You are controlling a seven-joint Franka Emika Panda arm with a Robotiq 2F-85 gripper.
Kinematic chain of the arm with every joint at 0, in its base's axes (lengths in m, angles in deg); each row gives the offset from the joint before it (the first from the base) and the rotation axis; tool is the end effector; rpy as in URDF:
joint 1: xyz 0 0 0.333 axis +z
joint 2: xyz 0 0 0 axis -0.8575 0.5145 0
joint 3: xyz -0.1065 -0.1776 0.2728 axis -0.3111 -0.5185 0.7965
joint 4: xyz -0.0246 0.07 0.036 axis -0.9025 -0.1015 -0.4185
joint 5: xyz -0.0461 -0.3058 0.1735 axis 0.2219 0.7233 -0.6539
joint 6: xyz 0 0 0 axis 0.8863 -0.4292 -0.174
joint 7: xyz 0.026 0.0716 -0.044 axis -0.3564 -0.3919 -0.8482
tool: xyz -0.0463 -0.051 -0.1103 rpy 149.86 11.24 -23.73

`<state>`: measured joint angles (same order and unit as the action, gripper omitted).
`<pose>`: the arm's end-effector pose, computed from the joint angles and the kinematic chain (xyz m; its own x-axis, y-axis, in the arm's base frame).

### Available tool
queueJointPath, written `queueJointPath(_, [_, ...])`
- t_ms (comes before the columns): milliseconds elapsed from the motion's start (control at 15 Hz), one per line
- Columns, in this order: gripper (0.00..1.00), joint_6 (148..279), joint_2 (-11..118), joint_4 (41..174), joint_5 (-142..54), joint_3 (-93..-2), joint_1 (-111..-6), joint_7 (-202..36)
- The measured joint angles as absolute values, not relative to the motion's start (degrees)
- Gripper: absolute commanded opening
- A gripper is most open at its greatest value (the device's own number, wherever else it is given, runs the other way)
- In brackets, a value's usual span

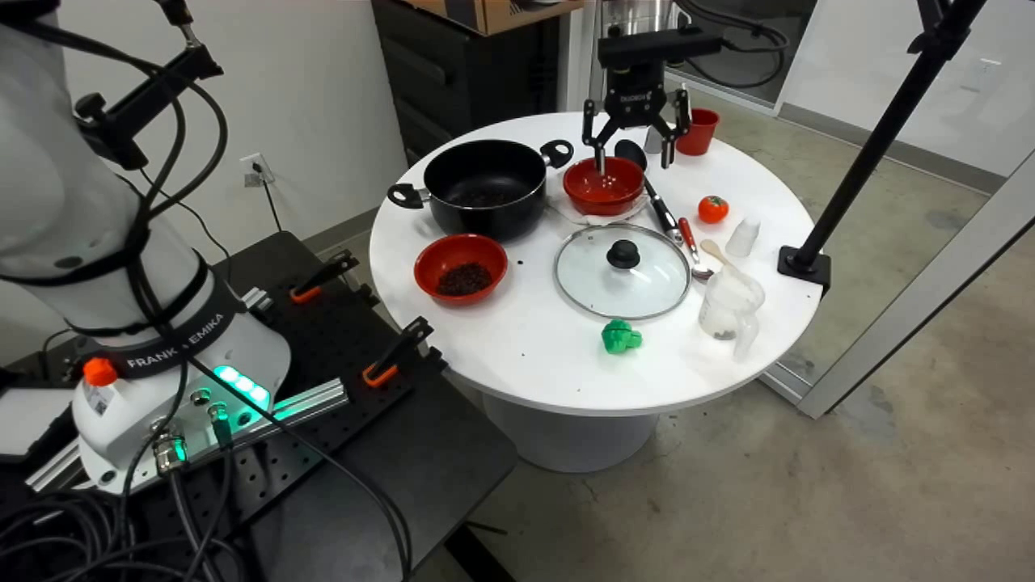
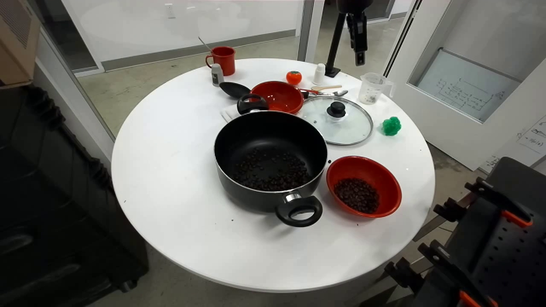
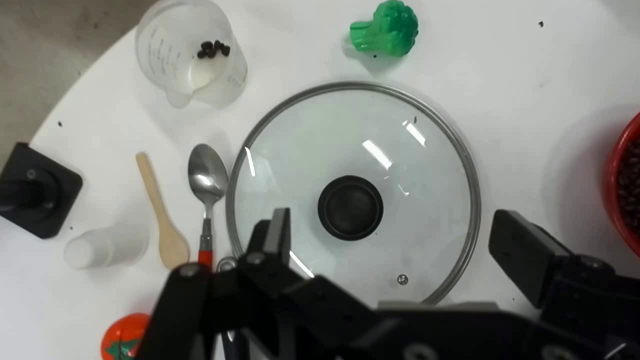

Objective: Pick up the lid and close the pot with it

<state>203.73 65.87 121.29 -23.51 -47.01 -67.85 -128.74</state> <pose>0.5901 -0.1459 0.2709 0.6768 0.6419 -0.3604 0.7106 -0.6976 0.0919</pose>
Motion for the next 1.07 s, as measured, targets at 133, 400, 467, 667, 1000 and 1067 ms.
queueJointPath(133, [1.0,203.45,67.73,118.8,-26.09,-45.9,-69.3,-135.15])
queueJointPath(400, [1.0,202.98,69.11,117.17,-27.18,-45.91,-70.05,-138.34])
queueJointPath(467, [1.0,202.98,69.1,117.17,-27.18,-45.9,-69.9,-138.3])
queueJointPath(667, [1.0,204.12,68.97,118.0,-26.61,-45.92,-69.69,-138.28])
queueJointPath(1000, [1.0,205.61,70.16,120.24,-23.96,-46.1,-67.97,-136.9])
queueJointPath(1067, [1.0,205.95,70.81,120.2,-23.77,-46.1,-67.61,-136.47])
